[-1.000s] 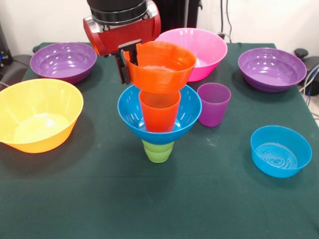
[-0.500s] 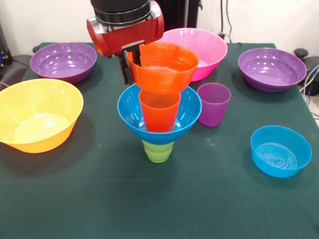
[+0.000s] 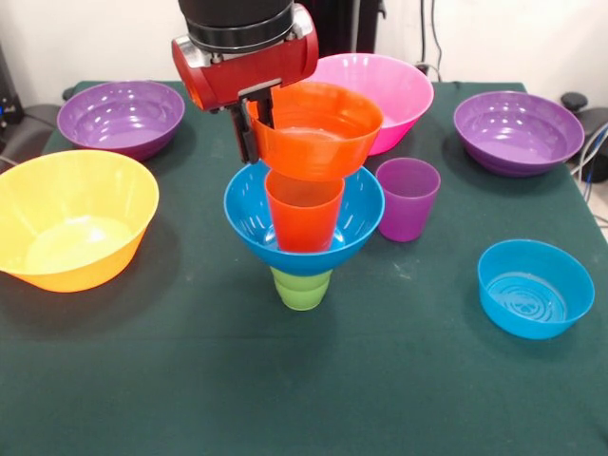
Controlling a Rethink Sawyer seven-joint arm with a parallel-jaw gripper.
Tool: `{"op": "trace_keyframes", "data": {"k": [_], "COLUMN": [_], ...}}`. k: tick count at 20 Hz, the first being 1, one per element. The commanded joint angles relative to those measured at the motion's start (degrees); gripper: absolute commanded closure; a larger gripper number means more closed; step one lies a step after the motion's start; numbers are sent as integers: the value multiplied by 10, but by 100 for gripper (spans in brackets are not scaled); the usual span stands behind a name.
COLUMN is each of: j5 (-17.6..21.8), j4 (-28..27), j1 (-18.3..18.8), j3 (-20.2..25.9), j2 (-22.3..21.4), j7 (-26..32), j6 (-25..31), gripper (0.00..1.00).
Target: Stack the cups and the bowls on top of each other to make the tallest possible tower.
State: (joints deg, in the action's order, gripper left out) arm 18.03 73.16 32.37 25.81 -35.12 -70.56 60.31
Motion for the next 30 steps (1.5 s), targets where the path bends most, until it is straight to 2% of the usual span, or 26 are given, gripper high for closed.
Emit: {"op": "trace_keyframes", "data": {"k": [1, 14, 30], "j5": [40, 56, 53], "j4": [10, -3, -22], "j1": [-18, -21, -31], "j3": [-11, -13, -14], "j2": [27, 42, 60], "j7": [14, 13, -14], "j6": [15, 7, -17], "gripper": [100, 100, 100]}}
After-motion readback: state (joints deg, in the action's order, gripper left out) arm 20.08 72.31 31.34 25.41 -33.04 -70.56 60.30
